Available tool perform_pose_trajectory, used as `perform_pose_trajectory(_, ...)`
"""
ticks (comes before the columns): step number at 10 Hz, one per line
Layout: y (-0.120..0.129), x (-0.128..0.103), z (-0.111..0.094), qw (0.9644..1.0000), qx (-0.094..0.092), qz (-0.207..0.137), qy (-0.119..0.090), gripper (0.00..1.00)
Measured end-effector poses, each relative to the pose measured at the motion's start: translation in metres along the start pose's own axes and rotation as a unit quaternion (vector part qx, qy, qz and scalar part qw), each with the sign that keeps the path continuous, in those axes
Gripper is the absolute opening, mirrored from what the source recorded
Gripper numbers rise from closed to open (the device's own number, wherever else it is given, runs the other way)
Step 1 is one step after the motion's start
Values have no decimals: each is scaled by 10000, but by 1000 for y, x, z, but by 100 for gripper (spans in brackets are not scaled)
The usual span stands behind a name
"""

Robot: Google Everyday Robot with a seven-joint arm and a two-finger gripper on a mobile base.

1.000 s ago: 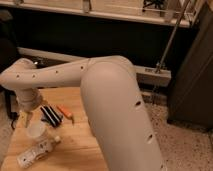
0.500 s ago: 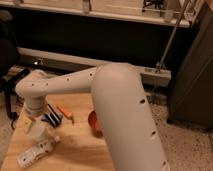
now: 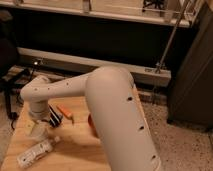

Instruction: Pick up the ceramic cup

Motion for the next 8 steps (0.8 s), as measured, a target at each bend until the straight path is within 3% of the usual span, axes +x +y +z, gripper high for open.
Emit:
perform_pose_trajectory(3, 2, -8, -6, 9999, 76, -99, -66, 17)
perform_pose_trajectory(5, 4, -8, -9, 9998, 95, -137, -67, 1)
perform_pose_trajectory(8, 1, -6, -10, 9998, 145, -159, -50, 0)
